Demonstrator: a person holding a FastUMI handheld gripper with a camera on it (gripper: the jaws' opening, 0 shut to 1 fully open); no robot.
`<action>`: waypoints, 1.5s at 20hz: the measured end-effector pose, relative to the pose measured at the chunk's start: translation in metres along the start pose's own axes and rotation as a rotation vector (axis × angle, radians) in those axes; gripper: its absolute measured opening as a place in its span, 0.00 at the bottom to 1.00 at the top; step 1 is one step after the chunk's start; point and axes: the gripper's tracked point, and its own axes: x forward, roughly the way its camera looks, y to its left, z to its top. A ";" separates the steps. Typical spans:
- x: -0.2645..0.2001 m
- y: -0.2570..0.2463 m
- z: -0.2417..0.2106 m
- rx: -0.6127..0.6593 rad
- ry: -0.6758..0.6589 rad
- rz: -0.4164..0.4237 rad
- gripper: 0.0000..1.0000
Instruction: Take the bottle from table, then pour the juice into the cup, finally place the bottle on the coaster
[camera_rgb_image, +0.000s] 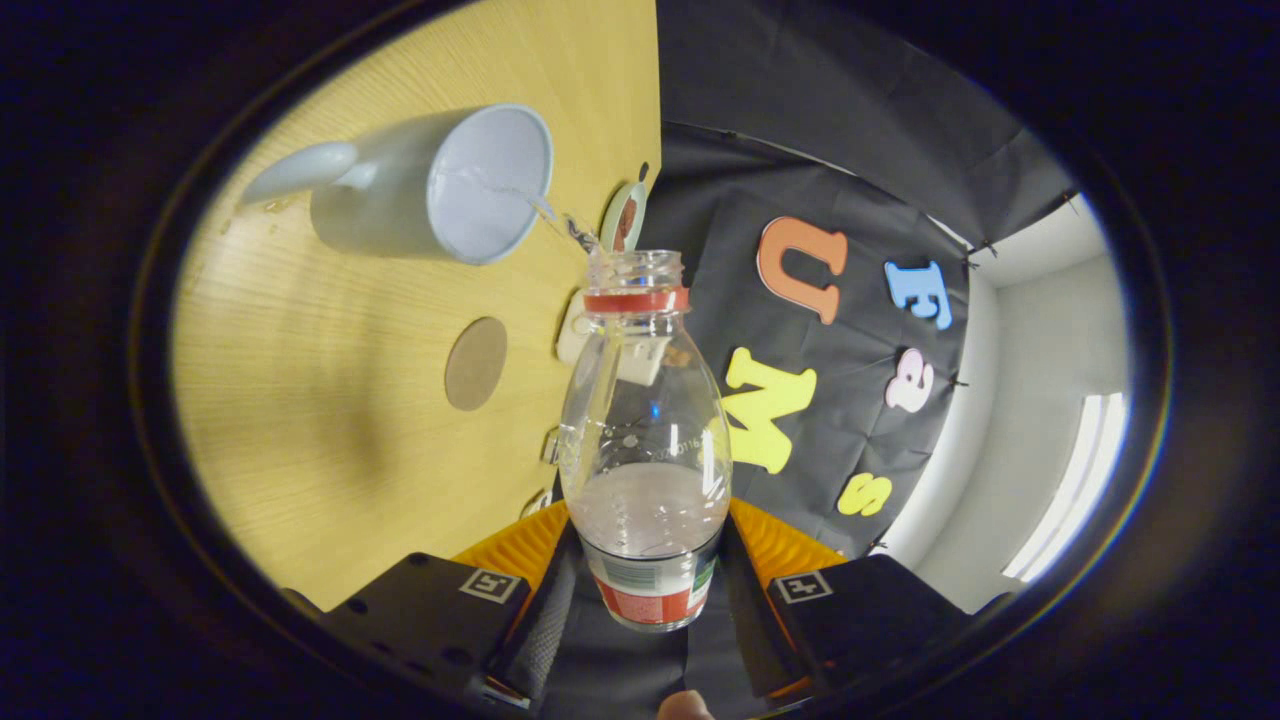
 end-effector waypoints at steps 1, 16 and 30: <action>0.001 -0.001 0.000 -0.005 0.000 -0.002 0.77; 0.000 -0.014 -0.003 -0.076 0.002 -0.012 0.77; 0.004 -0.028 -0.001 -0.175 0.004 -0.045 0.77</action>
